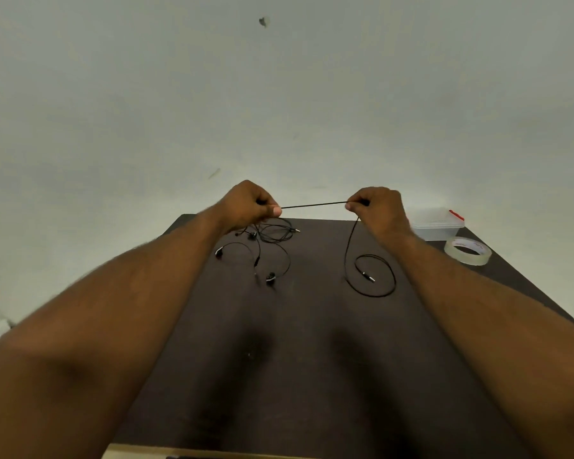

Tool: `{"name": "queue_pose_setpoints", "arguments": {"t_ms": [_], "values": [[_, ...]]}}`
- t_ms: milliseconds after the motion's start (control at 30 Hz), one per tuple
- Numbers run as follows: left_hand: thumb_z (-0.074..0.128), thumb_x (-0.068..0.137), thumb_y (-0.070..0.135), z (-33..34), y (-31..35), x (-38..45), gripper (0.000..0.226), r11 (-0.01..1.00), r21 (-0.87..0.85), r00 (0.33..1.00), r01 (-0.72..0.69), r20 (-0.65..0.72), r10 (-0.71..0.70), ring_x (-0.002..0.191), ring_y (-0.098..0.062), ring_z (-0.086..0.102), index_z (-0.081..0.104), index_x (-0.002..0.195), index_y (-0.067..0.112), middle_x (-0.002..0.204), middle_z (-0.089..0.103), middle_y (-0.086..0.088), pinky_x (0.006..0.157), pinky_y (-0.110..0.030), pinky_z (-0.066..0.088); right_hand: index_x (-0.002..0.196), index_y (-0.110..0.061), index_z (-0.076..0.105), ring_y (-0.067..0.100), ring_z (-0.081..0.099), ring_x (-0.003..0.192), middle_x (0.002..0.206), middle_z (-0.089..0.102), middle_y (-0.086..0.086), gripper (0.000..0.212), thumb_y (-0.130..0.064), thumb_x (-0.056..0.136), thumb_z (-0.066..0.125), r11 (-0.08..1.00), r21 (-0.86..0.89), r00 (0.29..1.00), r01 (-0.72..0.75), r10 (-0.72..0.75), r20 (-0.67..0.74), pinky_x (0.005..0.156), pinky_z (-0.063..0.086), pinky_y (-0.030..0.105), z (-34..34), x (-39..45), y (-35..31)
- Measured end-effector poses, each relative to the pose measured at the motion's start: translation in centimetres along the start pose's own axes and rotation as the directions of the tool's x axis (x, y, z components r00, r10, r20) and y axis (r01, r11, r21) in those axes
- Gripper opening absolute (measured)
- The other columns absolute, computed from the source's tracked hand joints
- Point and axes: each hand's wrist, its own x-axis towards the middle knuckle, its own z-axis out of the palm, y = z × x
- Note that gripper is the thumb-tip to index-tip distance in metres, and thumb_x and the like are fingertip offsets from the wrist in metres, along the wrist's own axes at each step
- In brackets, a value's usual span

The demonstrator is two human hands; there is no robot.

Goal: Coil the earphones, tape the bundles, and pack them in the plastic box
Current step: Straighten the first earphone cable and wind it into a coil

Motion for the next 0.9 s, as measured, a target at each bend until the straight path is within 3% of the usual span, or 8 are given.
{"name": "queue_pose_setpoints", "arguments": {"t_ms": [133, 200, 333, 467, 700, 767, 833, 900], "values": [[0.071, 0.086, 0.025, -0.3, -1.3, -0.2, 0.014, 0.989, 0.143, 0.999, -0.036, 0.039, 0.031, 0.083, -0.015, 0.065, 0.075, 0.089, 0.012, 0.087, 0.073, -0.004, 0.078, -0.032, 0.049, 0.085, -0.010, 0.073, 0.018, 0.063, 0.084, 0.087, 0.071, 0.003, 0.010, -0.016, 0.088, 0.065, 0.997, -0.080, 1.000, -0.006, 0.004, -0.020, 0.075, 0.047, 0.027, -1.6, 1.0, 1.1], [0.070, 0.086, 0.031, 0.0, -1.3, -0.2, 0.015, 0.953, 0.301, 0.999, -0.045, 0.013, 0.043, 0.091, -0.013, 0.063, 0.075, 0.092, 0.018, 0.088, 0.073, 0.002, 0.095, -0.035, 0.041, 0.087, -0.010, 0.073, 0.018, 0.062, 0.085, 0.090, 0.071, 0.003, 0.011, -0.017, 0.088, 0.064, 0.991, -0.132, 1.000, -0.012, 0.010, -0.014, 0.074, 0.044, 0.026, -1.7, 1.2, 1.3], [0.063, 0.090, 0.040, -0.2, -1.4, -0.1, 0.017, 0.730, 0.683, 1.000, 0.003, -0.007, 0.003, 0.103, -0.012, 0.057, 0.073, 0.097, 0.029, 0.090, 0.072, 0.009, 0.112, -0.056, -0.001, 0.089, -0.007, 0.073, 0.024, 0.064, 0.089, 0.093, 0.072, 0.007, 0.014, -0.016, 0.089, 0.062, 0.979, -0.201, 0.999, -0.031, 0.024, -0.034, 0.076, 0.048, 0.030, -2.4, 1.5, 1.2], [0.055, 0.094, 0.038, -0.7, -2.0, -0.5, 0.017, 0.528, 0.849, 0.999, 0.004, -0.031, 0.042, 0.104, -0.016, 0.060, 0.070, 0.099, 0.030, 0.086, 0.070, 0.007, 0.110, -0.059, -0.011, 0.089, -0.008, 0.073, 0.024, 0.063, 0.090, 0.093, 0.072, 0.006, 0.015, -0.017, 0.089, 0.061, 0.969, -0.245, 1.000, -0.006, -0.001, -0.027, 0.077, 0.048, 0.032, -3.8, 1.9, 1.0], [0.054, 0.095, 0.033, -0.4, -1.4, -0.1, 0.021, 0.644, 0.759, 0.979, 0.096, -0.190, 0.079, 0.092, -0.017, 0.065, 0.073, 0.090, 0.025, 0.074, 0.070, 0.006, 0.112, -0.054, -0.017, 0.089, -0.007, 0.072, 0.028, 0.065, 0.089, 0.095, 0.071, 0.009, 0.013, -0.013, 0.087, 0.062, 0.972, -0.210, 0.995, -0.103, 0.098, -0.035, 0.080, 0.051, 0.036, -3.5, 1.7, 1.7], [0.055, 0.095, 0.034, 0.0, -0.5, 0.1, 0.022, 0.717, 0.693, 0.972, 0.075, -0.210, 0.102, 0.092, -0.016, 0.066, 0.074, 0.089, 0.025, 0.073, 0.069, 0.008, 0.113, -0.050, -0.016, 0.108, -0.008, 0.068, 0.031, 0.069, 0.081, 0.109, 0.068, 0.010, 0.023, -0.008, 0.088, 0.057, 0.962, -0.149, 0.973, -0.228, 0.232, 0.006, 0.079, 0.056, 0.041, -3.0, 1.4, 1.7], [0.055, 0.094, 0.038, 0.5, 0.5, 0.3, 0.022, 0.774, 0.632, 0.971, 0.049, -0.213, 0.112, 0.093, -0.015, 0.065, 0.073, 0.090, 0.026, 0.073, 0.068, 0.010, 0.115, -0.048, -0.013, 0.138, -0.011, 0.046, 0.032, 0.070, 0.067, 0.132, 0.052, 0.009, 0.048, -0.002, 0.091, 0.047, 0.929, -0.042, 0.921, -0.367, 0.370, 0.126, 0.068, 0.060, 0.045, -1.7, 0.8, 0.3], [0.056, 0.093, 0.040, 1.3, 1.5, 0.6, 0.022, 0.808, 0.589, 0.970, 0.024, -0.208, 0.123, 0.095, -0.014, 0.064, 0.074, 0.090, 0.027, 0.075, 0.068, 0.010, 0.115, -0.049, -0.009, 0.150, -0.019, 0.024, 0.029, 0.069, 0.062, 0.156, 0.025, 0.004, 0.061, 0.000, 0.095, 0.042, 0.917, 0.165, 0.916, -0.363, 0.318, 0.245, 0.057, 0.060, 0.040, 0.1, -0.2, -2.3]]}}
